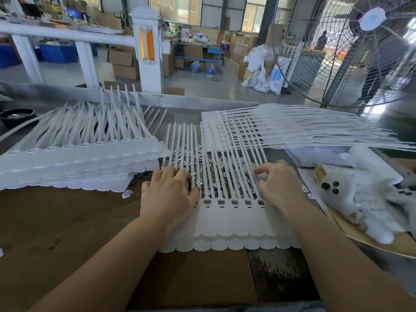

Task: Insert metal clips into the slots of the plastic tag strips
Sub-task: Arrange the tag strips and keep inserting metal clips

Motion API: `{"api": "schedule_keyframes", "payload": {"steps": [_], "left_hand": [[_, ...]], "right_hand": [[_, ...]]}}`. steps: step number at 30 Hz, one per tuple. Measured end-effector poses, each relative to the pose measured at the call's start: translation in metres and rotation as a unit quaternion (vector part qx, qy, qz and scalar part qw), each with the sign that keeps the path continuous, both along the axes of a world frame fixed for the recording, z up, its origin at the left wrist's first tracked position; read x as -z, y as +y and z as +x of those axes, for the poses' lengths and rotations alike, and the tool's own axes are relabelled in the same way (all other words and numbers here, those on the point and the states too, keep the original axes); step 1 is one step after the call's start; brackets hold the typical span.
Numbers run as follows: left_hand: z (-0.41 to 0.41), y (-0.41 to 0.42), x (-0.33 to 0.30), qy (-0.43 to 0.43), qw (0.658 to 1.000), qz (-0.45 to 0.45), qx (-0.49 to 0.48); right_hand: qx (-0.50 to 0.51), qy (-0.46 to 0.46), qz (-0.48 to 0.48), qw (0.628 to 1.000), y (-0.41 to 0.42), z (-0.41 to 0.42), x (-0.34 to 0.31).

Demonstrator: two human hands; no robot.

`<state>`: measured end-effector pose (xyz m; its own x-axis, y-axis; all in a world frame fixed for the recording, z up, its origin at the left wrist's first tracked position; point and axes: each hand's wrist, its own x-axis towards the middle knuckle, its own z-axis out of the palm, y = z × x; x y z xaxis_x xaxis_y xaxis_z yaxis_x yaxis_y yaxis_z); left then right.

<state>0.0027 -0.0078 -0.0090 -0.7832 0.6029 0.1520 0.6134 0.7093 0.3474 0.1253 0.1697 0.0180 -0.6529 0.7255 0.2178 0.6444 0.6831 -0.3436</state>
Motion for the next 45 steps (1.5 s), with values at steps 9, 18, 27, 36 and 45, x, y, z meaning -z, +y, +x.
{"api": "schedule_keyframes", "payload": {"steps": [9, 18, 27, 36, 45], "left_hand": [[0.001, -0.001, 0.004, 0.009, 1.0, 0.028, -0.002], [-0.001, -0.001, 0.008, 0.012, 0.999, 0.038, -0.002], [-0.001, -0.002, 0.009, 0.013, 0.999, 0.044, -0.002], [-0.001, -0.002, 0.01, 0.008, 0.999, 0.039, -0.002], [-0.001, -0.002, 0.007, 0.005, 0.999, 0.04, -0.004]], "right_hand": [[0.006, -0.077, 0.008, 0.997, 0.006, -0.013, -0.002], [0.03, 0.026, 0.033, 0.999, 0.005, -0.017, 0.002], [0.027, -0.022, 0.046, 0.998, 0.004, -0.019, 0.004], [0.014, -0.095, 0.03, 0.995, 0.007, -0.023, -0.001], [0.043, -0.049, 0.076, 0.995, 0.005, -0.027, 0.005]]}}
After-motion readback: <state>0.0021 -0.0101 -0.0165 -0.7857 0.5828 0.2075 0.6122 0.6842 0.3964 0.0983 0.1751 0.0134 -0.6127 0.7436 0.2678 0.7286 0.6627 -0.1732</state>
